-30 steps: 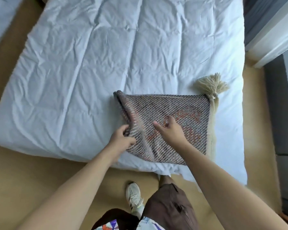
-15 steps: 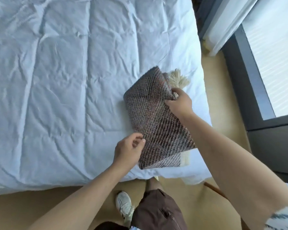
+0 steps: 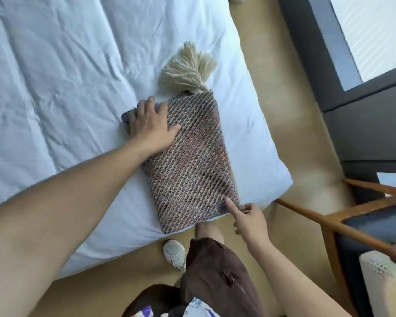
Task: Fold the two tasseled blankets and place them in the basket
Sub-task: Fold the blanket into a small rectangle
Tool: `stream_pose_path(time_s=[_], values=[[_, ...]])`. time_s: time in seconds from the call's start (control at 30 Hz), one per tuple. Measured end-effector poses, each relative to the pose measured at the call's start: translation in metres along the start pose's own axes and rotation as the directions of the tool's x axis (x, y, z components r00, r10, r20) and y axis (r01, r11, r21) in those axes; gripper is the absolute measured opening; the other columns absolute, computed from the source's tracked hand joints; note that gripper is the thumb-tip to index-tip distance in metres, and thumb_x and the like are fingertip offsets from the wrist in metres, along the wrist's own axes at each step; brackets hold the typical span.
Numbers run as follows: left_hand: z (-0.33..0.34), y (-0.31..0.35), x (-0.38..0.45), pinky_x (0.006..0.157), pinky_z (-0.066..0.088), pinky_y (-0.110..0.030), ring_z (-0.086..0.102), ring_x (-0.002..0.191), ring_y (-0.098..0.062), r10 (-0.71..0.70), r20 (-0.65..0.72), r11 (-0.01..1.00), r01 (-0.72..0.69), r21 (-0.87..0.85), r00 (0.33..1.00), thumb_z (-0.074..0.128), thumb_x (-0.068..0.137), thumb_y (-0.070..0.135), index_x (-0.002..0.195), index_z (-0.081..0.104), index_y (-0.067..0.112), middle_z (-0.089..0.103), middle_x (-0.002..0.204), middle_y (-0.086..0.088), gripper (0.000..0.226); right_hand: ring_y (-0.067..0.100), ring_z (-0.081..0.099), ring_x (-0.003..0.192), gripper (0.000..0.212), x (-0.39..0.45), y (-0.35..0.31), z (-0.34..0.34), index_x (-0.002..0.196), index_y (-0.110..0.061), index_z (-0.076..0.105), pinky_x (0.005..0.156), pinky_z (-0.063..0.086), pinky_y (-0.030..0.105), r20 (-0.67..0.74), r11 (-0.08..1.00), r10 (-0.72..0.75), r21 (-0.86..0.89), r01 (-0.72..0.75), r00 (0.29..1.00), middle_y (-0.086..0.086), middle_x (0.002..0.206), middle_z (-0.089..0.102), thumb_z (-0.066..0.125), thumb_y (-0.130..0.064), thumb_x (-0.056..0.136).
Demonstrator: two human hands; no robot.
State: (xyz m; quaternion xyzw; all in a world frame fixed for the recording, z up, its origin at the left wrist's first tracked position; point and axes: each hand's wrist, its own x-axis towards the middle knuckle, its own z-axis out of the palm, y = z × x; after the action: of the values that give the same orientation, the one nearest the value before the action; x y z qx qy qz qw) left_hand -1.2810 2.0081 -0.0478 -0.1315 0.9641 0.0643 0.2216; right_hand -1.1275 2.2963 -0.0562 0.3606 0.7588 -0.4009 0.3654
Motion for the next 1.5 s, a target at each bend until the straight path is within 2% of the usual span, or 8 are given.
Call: stream_pose_path(time_s=[0.1, 0.23, 0.57, 0.83, 0.93, 1.0, 1.13, 1.5], values=[[-0.006, 0.002, 0.054, 0.110, 0.036, -0.054, 0.042, 0.137, -0.039, -0.019, 0.209, 0.999, 0.027, -0.038, 0.978, 0.056, 0.082, 0.076, 0.149, 0.036, 0.017, 0.043, 0.152, -0.017, 0.092, 0.038, 0.060, 0.122, 0.063, 0.005, -0.004, 0.018, 0.118, -0.016, 0.058, 0.094, 0.058, 0.049, 0.265, 0.834, 0.212, 0.453, -0.316, 0.941, 0.004, 0.113, 0.070, 0.085, -0.052, 0.074], [-0.010, -0.004, 0.083, 0.099, 0.047, -0.040, 0.056, 0.124, -0.035, 0.056, 0.387, 0.983, 0.016, -0.182, 0.921, 0.072, 0.075, 0.069, 0.145, 0.045, 0.019, 0.057, 0.142, -0.013, 0.090, 0.027, 0.063, 0.101, 0.050, 0.004, -0.018, 0.037, 0.111, -0.010, 0.069, 0.101, 0.046, 0.046, 0.498, 0.580, 0.194, 0.637, -0.508, 0.846, 0.009, 0.107, 0.073, 0.085, -0.028, 0.068], [-0.030, -0.102, -0.008, 0.088, 0.044, -0.033, 0.060, 0.105, -0.023, -0.222, 0.268, 0.695, 0.345, -0.631, 0.938, 0.080, 0.081, 0.046, 0.129, 0.058, 0.024, 0.064, 0.117, 0.000, 0.057, 0.026, 0.071, 0.114, 0.050, 0.014, -0.116, 0.014, 0.136, -0.014, 0.057, 0.095, 0.056, 0.042, 0.302, 0.808, -0.226, 0.589, 0.005, 0.926, 0.008, 0.126, 0.073, 0.074, -0.015, 0.090], [-0.073, -0.177, -0.119, 0.082, 0.053, -0.034, 0.069, 0.097, -0.019, -0.707, 0.076, 0.212, 0.312, -0.926, 0.704, 0.077, 0.080, 0.051, 0.108, 0.063, 0.027, 0.071, 0.104, 0.008, 0.039, 0.029, 0.076, 0.098, 0.060, -0.001, -0.292, 0.045, 0.133, -0.015, 0.053, 0.087, 0.062, 0.046, 0.371, 0.870, -0.469, 0.352, 0.346, 0.801, 0.014, 0.114, 0.075, 0.085, -0.022, 0.082], [-0.037, -0.176, -0.124, 0.095, 0.049, -0.042, 0.060, 0.116, -0.033, -0.830, 0.039, 0.315, 0.525, -0.791, 0.556, 0.068, 0.085, 0.058, 0.133, 0.051, 0.019, 0.063, 0.126, -0.009, 0.064, 0.026, 0.067, 0.118, 0.083, -0.001, -0.295, 0.076, 0.147, -0.024, 0.042, 0.105, 0.052, 0.047, 0.222, 0.866, -0.497, 0.062, 0.497, 0.839, 0.011, 0.133, 0.064, 0.079, -0.056, 0.080], [-0.010, -0.163, -0.119, 0.111, 0.035, -0.052, 0.040, 0.138, -0.041, -0.847, -0.049, 0.417, 0.606, -0.677, 0.529, 0.062, 0.089, 0.057, 0.149, 0.036, 0.014, 0.042, 0.150, -0.021, 0.079, 0.029, 0.044, 0.141, 0.087, 0.000, -0.275, 0.102, 0.155, -0.016, 0.035, 0.119, 0.033, 0.045, 0.075, 0.663, -0.715, -0.245, 0.708, 0.696, 0.015, 0.152, 0.047, 0.064, -0.063, 0.088], [0.038, -0.128, -0.091, 0.120, 0.018, -0.057, 0.019, 0.153, -0.038, -0.513, -0.267, 0.831, 0.393, -0.394, 0.816, 0.050, 0.095, 0.060, 0.157, 0.031, 0.025, 0.022, 0.167, -0.012, 0.074, 0.037, 0.021, 0.154, 0.075, 0.011, -0.230, 0.155, 0.156, -0.020, 0.040, 0.125, 0.018, 0.050, 0.368, -0.006, -0.896, -0.568, 0.823, 0.248, 0.018, 0.165, 0.030, 0.048, -0.064, 0.096], [0.135, -0.127, -0.038, 0.122, -0.009, -0.060, -0.025, 0.153, -0.030, -0.380, 0.058, 0.910, 0.385, -0.154, 0.923, 0.008, 0.097, 0.071, 0.154, -0.022, 0.032, -0.029, 0.164, -0.002, 0.075, 0.032, -0.006, 0.158, 0.076, 0.105, -0.195, 0.210, 0.164, -0.033, 0.002, 0.127, -0.003, 0.052, 0.655, -0.249, -0.637, -0.673, 0.696, 0.405, 0.009, 0.172, -0.006, 0.025, -0.066, 0.100]])
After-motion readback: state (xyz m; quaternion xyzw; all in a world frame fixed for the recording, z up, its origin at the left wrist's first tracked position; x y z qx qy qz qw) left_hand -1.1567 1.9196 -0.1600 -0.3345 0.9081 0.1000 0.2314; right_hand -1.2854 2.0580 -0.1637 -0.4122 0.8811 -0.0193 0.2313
